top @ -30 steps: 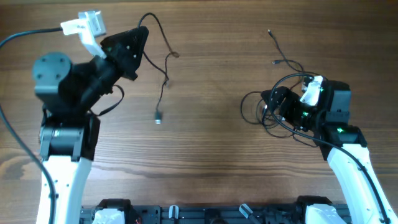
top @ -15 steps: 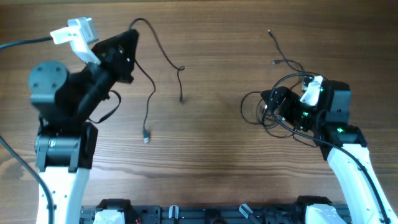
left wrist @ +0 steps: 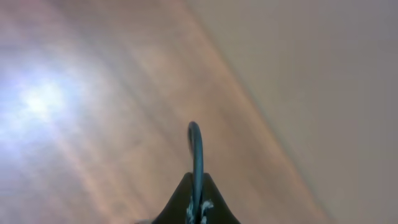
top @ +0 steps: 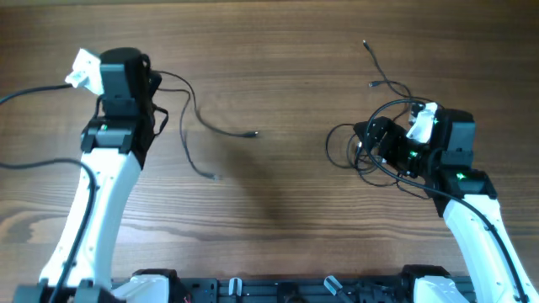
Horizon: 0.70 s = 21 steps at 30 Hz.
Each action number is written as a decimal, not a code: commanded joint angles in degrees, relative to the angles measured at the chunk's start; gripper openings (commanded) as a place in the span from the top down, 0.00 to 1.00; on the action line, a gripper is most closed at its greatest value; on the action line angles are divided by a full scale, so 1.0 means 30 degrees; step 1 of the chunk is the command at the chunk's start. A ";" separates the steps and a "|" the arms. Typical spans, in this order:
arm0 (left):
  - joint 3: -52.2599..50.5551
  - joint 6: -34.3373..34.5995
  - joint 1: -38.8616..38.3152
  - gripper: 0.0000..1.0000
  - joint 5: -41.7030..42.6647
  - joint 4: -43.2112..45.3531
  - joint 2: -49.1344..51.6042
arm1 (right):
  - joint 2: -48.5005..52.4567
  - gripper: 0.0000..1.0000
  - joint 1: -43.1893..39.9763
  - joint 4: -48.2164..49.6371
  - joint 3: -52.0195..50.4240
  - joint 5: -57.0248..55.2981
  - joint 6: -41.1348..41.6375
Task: Untangle cables
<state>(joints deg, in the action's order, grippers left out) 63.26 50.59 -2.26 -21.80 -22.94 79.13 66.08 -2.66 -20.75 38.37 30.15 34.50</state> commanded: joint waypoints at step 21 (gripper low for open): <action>0.0131 1.1978 -0.1821 0.93 0.6615 -0.4481 0.6703 | -0.0189 0.00 0.0073 0.0044 0.0044 -0.0262 0.0058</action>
<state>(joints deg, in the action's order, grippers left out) 63.37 77.23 -6.07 -2.92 -36.42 96.42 66.08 -2.66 -20.71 38.37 30.13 34.50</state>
